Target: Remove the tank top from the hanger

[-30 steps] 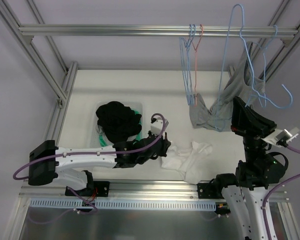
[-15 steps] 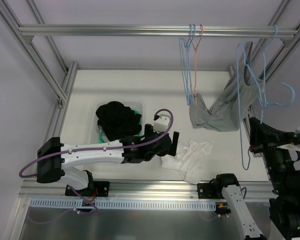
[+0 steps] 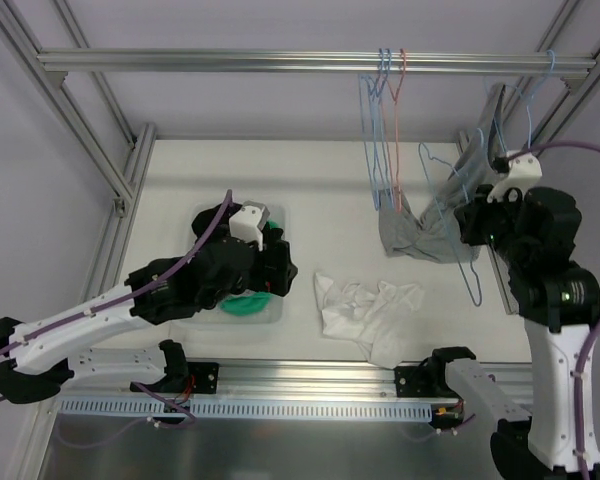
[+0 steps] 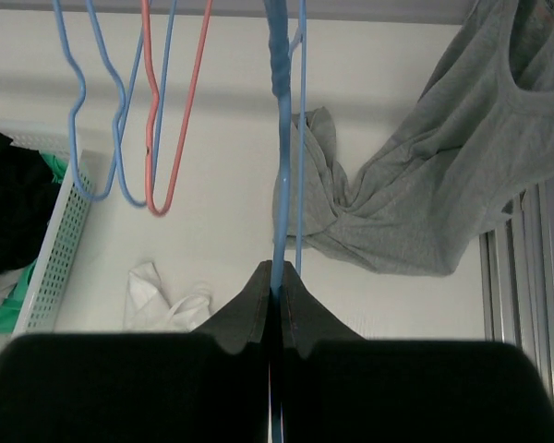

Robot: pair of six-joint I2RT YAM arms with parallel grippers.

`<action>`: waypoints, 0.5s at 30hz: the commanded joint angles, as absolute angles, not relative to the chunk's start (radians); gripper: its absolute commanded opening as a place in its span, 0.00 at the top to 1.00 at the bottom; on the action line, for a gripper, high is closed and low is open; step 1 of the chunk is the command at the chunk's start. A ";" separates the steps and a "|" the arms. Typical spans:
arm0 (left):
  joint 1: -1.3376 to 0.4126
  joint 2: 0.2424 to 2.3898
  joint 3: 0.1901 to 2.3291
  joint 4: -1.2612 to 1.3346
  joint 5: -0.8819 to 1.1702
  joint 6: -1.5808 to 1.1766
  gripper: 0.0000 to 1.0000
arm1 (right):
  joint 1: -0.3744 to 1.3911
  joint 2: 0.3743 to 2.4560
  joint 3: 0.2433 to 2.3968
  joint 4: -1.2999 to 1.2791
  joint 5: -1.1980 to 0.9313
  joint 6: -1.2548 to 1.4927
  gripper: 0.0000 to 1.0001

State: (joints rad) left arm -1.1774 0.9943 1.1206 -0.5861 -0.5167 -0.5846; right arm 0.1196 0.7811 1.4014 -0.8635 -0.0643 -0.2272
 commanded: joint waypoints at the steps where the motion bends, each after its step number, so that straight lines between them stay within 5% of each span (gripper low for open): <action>1: -1.180 0.924 1.106 -0.709 -0.433 -0.519 0.01 | 0.123 0.920 1.523 -0.752 -0.071 -0.244 1.00; 15: -1.180 0.808 0.968 -0.827 -0.466 -0.520 0.01 | 0.137 1.325 1.873 -0.577 -0.115 -0.186 1.00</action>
